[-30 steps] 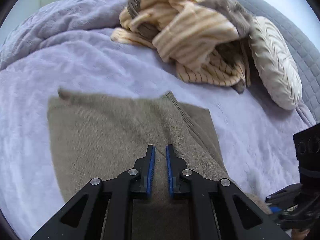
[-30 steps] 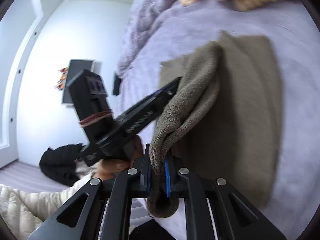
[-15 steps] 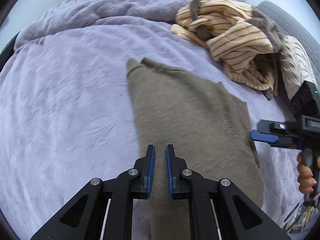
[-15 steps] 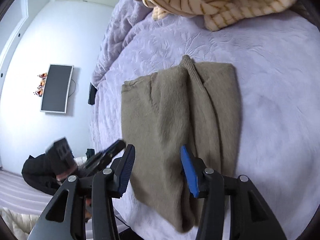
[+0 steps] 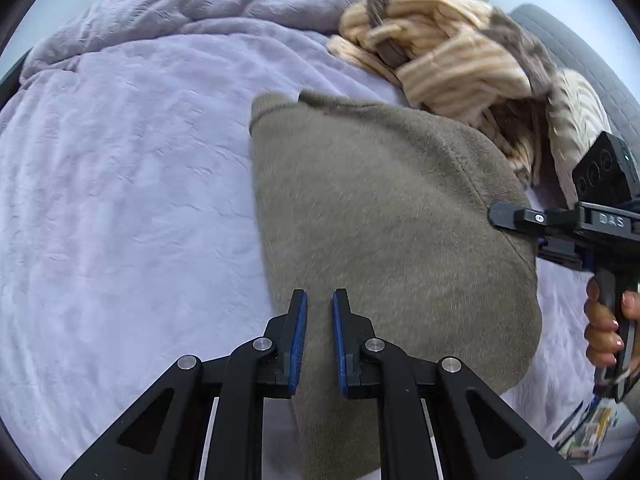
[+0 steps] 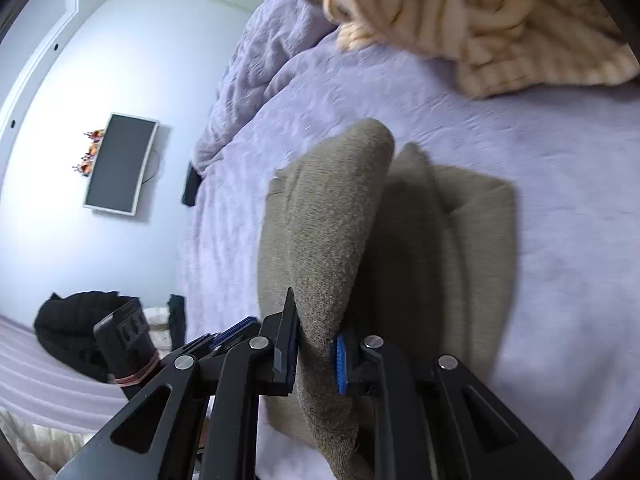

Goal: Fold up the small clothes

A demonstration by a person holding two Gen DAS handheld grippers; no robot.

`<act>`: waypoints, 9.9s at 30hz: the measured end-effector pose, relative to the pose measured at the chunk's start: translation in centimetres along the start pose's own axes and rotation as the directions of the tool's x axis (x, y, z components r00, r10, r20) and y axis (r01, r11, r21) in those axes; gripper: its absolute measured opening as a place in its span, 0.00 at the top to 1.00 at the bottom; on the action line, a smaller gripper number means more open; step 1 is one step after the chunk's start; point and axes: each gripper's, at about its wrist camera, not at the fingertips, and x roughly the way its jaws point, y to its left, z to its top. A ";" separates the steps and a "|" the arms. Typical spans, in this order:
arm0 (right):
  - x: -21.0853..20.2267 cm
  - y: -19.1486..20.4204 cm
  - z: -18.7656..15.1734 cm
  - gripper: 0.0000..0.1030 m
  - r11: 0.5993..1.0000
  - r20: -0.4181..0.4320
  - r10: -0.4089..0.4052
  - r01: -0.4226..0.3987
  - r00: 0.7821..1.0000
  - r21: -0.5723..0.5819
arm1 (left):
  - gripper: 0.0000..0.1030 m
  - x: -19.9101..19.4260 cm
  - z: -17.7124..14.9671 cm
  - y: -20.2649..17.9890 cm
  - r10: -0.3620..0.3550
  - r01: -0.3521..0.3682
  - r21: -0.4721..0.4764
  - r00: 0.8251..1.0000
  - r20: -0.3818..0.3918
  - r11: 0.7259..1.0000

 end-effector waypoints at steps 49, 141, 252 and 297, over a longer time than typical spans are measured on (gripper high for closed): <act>-3.0 -0.1 -12.2 0.49 0.893 -0.113 -0.450 0.450 0.886 -0.026 | 0.18 -1.5 -4.9 0.4 0.215 -0.223 -0.034 0.963 -0.163 0.974; 6.9 8.6 -10.1 0.62 0.962 -0.062 0.215 -0.200 0.975 0.186 | 0.49 -10.5 -11.4 11.4 -0.261 0.244 -0.150 0.960 -0.103 0.958; 4.5 19.8 -26.5 0.11 0.769 0.000 -0.639 0.638 0.770 -0.020 | 0.14 -17.1 -17.7 11.3 0.260 -0.259 0.021 0.959 -0.109 0.966; 5.4 19.5 -26.0 0.11 0.752 -0.030 -0.659 0.659 0.751 -0.026 | 0.14 -16.6 -17.5 11.3 0.248 -0.247 0.025 0.961 -0.121 0.969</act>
